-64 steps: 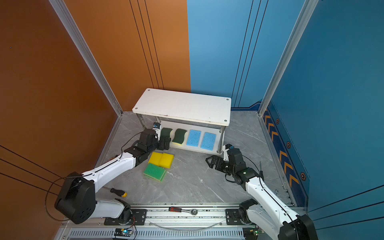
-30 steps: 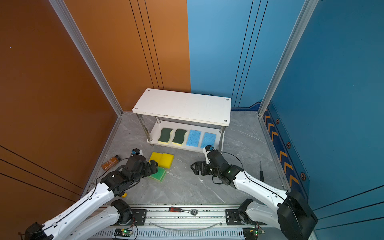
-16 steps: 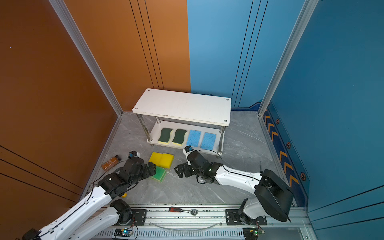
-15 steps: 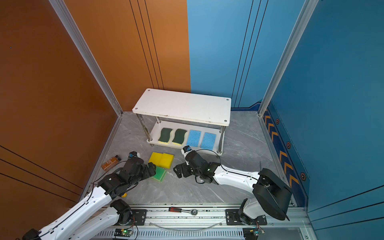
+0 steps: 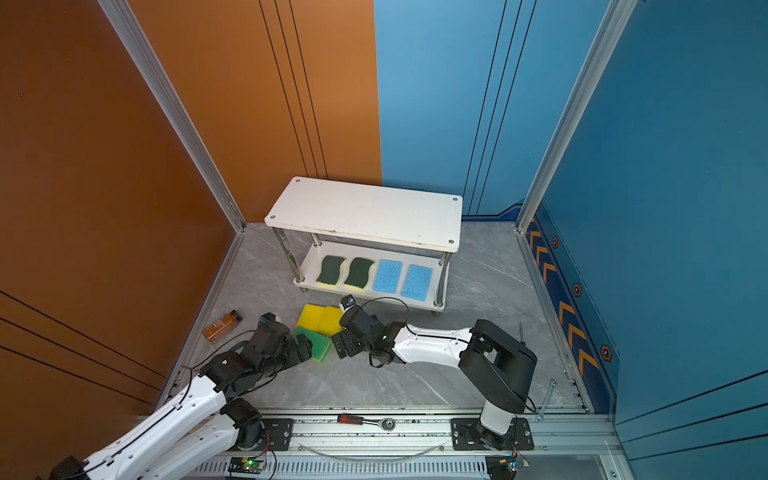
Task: Place and organize the cleaning sponges onto the shelf
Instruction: 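Lower both grippers over the yellow and green sponges on the table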
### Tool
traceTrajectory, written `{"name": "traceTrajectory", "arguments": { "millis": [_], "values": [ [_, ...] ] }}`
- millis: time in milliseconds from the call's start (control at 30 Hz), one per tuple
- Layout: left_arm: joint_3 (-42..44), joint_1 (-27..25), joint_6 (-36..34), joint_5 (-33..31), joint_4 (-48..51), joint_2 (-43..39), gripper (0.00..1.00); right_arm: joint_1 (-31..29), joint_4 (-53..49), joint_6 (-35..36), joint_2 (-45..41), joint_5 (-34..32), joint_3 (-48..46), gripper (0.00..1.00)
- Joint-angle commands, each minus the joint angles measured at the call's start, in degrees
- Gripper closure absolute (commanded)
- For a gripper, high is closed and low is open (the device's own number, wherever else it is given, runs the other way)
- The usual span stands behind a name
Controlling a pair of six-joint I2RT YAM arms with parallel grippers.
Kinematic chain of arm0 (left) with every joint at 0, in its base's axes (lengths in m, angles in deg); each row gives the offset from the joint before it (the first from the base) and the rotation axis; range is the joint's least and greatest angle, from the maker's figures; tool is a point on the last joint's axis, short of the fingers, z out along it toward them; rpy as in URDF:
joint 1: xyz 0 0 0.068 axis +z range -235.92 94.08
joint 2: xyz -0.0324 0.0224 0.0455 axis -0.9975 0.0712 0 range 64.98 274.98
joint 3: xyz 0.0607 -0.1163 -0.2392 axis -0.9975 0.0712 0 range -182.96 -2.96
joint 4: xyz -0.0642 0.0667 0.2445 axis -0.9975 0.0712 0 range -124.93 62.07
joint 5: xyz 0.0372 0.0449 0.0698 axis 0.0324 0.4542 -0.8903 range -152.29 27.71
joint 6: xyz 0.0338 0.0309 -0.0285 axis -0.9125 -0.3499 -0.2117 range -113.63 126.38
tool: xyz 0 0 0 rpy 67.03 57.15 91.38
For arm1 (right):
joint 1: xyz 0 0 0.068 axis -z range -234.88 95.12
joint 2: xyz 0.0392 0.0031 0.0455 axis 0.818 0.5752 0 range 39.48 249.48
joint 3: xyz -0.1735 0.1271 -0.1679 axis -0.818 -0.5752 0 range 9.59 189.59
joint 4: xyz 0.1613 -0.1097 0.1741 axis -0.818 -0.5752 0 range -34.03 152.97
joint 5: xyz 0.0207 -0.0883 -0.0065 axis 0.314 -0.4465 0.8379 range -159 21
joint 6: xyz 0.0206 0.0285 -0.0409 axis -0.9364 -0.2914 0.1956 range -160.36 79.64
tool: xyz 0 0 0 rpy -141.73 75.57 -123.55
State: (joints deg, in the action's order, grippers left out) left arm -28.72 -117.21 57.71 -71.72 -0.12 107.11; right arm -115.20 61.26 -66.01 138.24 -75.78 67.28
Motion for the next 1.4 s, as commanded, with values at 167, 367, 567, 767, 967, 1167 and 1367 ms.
{"name": "traceTrajectory", "arguments": {
  "millis": [167, 367, 567, 767, 967, 1167, 1367],
  "values": [
    [1.42, 0.75, 0.90, 1.61, -2.87, 3.60, 0.02, -0.07, -3.60, 0.95, 3.27, -4.79, 4.14, 0.04],
    [3.05, 1.40, 1.14, 1.26, -5.05, 3.60, 0.02, 0.59, -4.71, 0.93, 5.11, -5.46, 5.76, 0.04],
    [4.92, 3.48, 0.75, 2.78, -7.90, 4.22, 0.02, 0.55, -5.52, 1.39, 7.82, -5.39, 8.45, 0.04],
    [4.41, 4.08, -0.22, 2.75, -8.25, 4.71, 0.02, 0.05, -6.61, 1.87, 9.04, -6.28, 10.02, 0.04],
    [2.11, 4.57, -1.73, 2.85, -5.84, 4.40, 0.02, -0.81, -8.16, 2.94, 8.10, -7.45, 10.35, 0.04],
    [-2.12, 5.78, -3.47, 1.67, -1.28, 1.01, 0.02, -0.59, -10.01, 8.49, 4.83, -1.84, 9.69, 0.04],
    [-3.10, 7.80, -5.15, 2.27, -0.36, 0.42, 0.02, -0.91, -14.24, 12.09, 1.99, 2.55, 11.18, 0.03]
  ]
}}
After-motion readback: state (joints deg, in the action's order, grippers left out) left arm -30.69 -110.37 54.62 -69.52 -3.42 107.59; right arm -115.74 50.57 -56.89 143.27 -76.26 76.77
